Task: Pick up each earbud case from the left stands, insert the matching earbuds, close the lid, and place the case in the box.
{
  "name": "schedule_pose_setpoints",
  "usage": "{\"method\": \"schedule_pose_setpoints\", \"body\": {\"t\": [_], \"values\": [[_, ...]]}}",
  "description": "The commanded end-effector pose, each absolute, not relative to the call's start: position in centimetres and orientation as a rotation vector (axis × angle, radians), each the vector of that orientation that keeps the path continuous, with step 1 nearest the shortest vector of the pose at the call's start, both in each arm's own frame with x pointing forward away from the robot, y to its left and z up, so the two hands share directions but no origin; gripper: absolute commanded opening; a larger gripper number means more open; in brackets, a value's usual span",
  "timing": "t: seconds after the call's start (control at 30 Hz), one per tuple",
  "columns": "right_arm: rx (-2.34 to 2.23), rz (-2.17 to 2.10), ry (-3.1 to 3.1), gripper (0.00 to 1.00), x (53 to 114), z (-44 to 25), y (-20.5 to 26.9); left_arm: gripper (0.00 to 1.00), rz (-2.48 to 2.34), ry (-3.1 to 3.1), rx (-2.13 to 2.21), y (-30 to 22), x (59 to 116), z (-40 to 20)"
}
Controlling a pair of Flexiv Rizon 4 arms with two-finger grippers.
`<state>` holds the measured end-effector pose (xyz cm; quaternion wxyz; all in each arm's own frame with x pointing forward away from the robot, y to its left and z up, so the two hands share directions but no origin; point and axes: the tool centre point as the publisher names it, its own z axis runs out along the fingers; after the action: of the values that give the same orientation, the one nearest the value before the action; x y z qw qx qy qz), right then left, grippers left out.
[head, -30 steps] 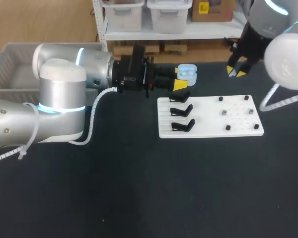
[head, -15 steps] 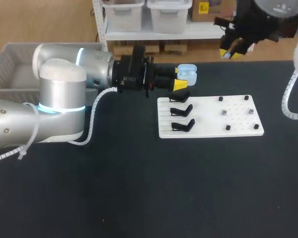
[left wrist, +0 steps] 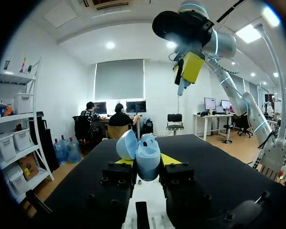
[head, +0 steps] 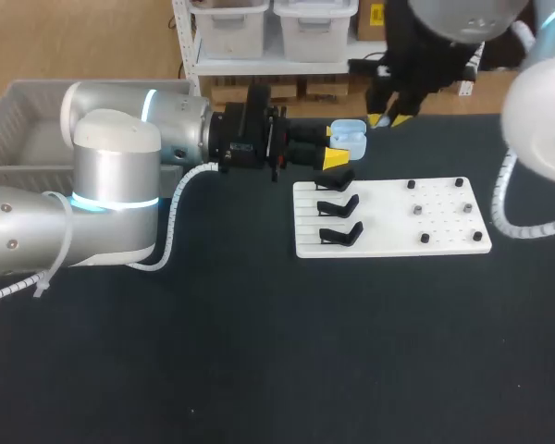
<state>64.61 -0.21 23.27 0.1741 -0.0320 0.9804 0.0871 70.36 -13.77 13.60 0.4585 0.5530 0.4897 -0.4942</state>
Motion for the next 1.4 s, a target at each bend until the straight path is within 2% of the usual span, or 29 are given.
{"method": "schedule_pose_setpoints", "body": {"t": [0.03,0.77,1.4], "values": [[-0.146,0.24,2.81,0.0,65.0,23.0,1.0,0.0,-1.217,1.207,1.363,-13.8,70.4,13.6],[-0.388,0.177,2.892,0.0,66.5,20.8,3.3,0.0,-1.217,1.207,1.363,-13.8,70.4,13.6],[-0.379,0.127,2.919,0.0,68.5,19.4,3.6,0.0,-1.217,1.207,1.363,-13.8,70.4,13.6]]}}
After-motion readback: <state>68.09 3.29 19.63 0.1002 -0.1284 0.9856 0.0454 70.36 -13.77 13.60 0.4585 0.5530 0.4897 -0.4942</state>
